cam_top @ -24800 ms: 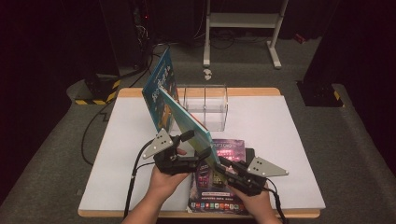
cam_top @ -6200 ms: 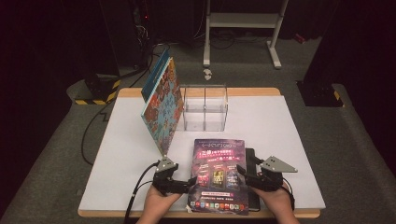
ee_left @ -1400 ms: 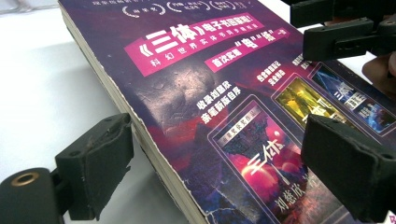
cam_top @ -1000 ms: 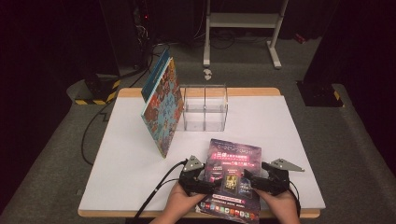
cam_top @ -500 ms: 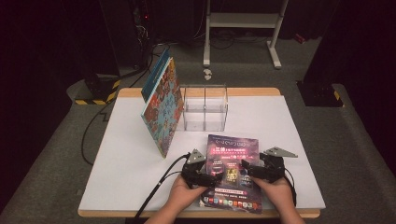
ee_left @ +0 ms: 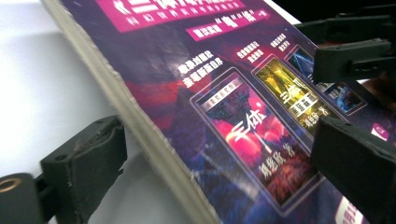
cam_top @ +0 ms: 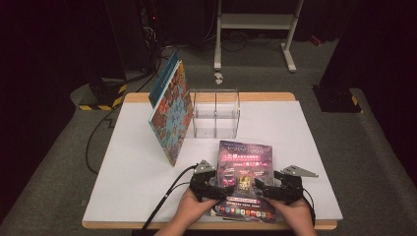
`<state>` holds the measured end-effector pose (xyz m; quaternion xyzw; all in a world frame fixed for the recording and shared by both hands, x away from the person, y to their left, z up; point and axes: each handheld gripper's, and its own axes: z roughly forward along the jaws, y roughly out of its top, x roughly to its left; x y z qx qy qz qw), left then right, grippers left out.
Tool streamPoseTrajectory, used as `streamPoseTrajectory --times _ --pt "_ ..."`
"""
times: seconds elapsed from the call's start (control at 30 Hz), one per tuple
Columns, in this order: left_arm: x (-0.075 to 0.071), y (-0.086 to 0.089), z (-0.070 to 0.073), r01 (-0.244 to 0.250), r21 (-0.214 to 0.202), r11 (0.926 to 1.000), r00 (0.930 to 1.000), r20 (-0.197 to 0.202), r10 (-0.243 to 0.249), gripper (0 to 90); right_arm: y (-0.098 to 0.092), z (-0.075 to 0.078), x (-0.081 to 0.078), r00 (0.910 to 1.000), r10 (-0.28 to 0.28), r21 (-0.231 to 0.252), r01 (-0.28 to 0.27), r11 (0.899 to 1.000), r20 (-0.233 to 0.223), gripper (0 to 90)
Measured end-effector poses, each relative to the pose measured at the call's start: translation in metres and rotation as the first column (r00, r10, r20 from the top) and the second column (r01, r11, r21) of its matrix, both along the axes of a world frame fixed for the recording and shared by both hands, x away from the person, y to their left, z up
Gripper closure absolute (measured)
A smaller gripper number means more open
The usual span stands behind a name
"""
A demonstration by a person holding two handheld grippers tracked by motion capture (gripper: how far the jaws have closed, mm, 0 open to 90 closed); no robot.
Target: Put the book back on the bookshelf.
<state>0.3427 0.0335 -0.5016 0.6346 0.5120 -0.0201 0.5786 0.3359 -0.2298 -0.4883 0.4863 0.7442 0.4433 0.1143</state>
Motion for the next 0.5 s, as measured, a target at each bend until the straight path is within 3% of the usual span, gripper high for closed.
streamPoseTrajectory --times 0.13,0.27,0.4,0.5 --pt "0.005 -0.007 0.002 0.011 0.029 0.9995 0.9999 0.01 -0.012 3.1 0.002 0.0 0.01 0.9999 0.011 0.002 -0.011 1.0 -0.012 11.4" --pt "0.007 -0.01 0.008 -0.01 0.066 0.9978 0.998 0.063 0.006 6.4 0.004 0.003 0.021 0.9997 0.019 -0.023 -0.019 1.0 -0.016 11.4" --pt "0.006 -0.006 0.012 -0.027 0.085 0.996 0.9955 0.093 0.019 19.4 0.006 0.005 0.028 0.9993 0.025 -0.036 -0.026 0.999 -0.027 11.5" --pt "0.005 -0.003 0.015 -0.031 0.089 0.9956 0.994 0.107 0.021 30.3 0.005 0.004 0.028 0.9991 0.025 -0.02 -0.025 0.999 -0.033 12.5"
